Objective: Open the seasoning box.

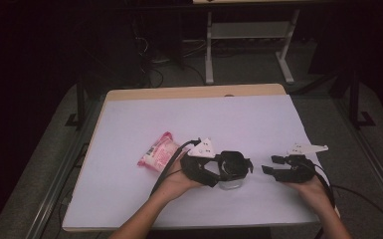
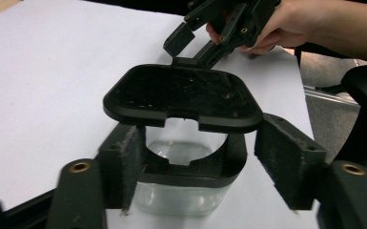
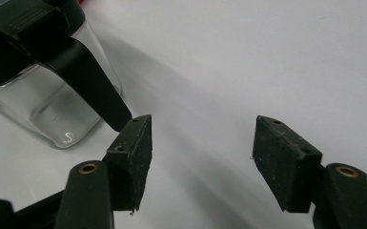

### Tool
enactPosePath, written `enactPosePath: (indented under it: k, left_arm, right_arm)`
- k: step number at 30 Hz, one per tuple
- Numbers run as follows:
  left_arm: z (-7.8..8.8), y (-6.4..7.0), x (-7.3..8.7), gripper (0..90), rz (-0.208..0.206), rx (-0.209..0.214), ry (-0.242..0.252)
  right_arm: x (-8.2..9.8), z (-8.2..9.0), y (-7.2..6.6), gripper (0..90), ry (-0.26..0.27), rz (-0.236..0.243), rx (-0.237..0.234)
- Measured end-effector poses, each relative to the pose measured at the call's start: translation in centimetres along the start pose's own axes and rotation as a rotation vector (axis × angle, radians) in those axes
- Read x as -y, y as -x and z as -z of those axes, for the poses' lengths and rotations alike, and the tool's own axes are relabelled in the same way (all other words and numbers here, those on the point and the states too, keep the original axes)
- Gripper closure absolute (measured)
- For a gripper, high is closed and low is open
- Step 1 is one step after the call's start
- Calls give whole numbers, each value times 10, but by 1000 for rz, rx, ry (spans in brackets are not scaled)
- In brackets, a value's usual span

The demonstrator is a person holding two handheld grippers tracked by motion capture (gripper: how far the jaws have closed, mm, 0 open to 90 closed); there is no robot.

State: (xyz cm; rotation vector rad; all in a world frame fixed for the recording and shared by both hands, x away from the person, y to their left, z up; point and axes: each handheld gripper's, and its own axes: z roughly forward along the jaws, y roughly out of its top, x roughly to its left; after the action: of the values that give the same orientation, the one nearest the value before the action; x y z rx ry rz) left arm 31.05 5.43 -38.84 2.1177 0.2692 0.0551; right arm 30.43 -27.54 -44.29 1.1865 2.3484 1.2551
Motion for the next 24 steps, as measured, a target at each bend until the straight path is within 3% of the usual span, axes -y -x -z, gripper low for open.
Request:
enactPosePath:
  k: [8,13,17,24]
  left_arm:
    - [0,2,-1,555,-39,36,-3]
    - [1,1,0,754,-56,0,-17]
    - [3,-1,-1,897,-57,-2,3]
    - [2,1,-7,898,-58,36,11]
  right_arm:
    - [0,0,0,382,-1,4,-2]
    - [1,0,0,382,-5,1,-4]
    - [1,-1,1,382,-1,5,-4]
    - [0,0,0,382,-2,-1,-3]
